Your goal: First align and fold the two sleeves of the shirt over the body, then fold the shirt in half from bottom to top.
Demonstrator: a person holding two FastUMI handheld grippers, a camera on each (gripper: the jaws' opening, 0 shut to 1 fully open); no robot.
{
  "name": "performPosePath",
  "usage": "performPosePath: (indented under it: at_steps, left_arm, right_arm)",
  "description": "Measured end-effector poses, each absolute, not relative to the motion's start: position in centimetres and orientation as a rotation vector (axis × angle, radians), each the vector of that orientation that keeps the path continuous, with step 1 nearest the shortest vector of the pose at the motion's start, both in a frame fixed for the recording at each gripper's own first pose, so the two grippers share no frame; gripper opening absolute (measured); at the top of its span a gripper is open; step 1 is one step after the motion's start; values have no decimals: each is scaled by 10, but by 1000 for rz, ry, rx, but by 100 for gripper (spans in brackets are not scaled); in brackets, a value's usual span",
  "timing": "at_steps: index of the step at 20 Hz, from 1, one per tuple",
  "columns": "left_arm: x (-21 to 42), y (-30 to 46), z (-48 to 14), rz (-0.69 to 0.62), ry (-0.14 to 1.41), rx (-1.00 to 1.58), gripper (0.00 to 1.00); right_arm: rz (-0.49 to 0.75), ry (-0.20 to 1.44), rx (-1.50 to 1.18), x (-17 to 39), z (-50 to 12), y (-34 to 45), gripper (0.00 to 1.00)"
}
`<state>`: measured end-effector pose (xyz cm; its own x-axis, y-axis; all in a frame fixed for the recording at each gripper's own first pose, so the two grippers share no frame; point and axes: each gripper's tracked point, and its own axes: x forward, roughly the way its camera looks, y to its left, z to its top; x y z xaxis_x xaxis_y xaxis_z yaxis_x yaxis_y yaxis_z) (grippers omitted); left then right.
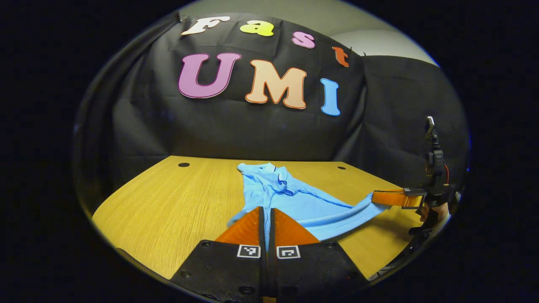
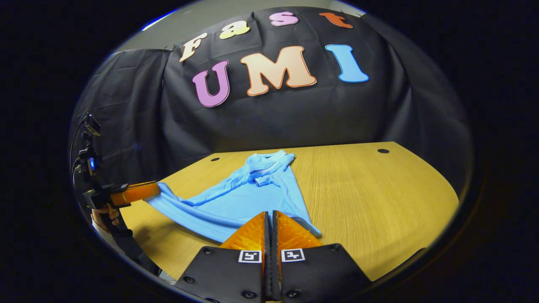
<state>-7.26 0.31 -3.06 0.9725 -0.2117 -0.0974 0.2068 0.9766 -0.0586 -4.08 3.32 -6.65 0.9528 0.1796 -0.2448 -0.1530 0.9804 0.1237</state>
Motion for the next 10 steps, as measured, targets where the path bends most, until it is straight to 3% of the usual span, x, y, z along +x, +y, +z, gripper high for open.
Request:
performPosePath:
  at_steps: [10]
  left_arm:
    - [54,25,21,-160,52,-116,0]
  right_arm:
    - [101,192,2,76,-1,27,2]
